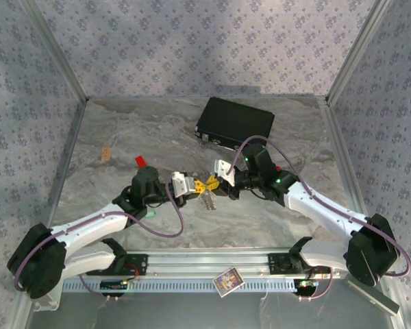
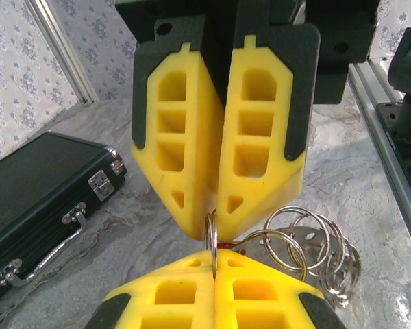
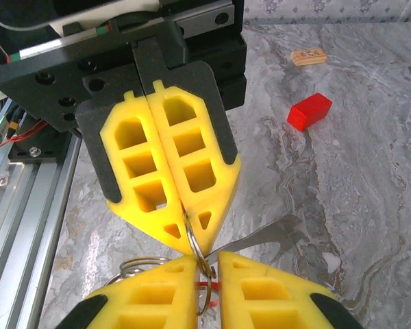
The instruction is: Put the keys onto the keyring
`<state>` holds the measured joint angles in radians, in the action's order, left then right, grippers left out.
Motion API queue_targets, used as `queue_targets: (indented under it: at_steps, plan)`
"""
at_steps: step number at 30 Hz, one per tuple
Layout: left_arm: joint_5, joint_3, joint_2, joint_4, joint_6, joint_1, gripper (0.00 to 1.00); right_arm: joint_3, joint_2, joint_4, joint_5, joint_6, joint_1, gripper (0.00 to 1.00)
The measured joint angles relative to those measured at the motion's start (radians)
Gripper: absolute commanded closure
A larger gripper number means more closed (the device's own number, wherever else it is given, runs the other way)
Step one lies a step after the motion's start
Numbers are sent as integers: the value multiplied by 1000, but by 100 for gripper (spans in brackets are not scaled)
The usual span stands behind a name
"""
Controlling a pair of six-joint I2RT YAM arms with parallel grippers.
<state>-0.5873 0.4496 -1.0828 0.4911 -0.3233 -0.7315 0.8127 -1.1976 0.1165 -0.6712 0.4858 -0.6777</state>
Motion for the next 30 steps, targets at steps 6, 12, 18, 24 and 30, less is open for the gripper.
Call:
queue_targets:
  at_steps: [6,12,18,24,30]
  plan:
    - [-1,0,0,8,3,0,76,19,-6,35,-4,24,0,100]
    - [57,7,10,-62,-16,0,69,68,-7,132,49,74,-16,100]
    - [84,50,23,-179,-59,0,74,190,-56,285,173,175,-72,100]
    - [76,72,23,-207,-80,0,77,250,-89,375,250,236,-104,100]
    - [65,72,23,-208,-82,0,85,278,-105,402,275,257,-127,100]
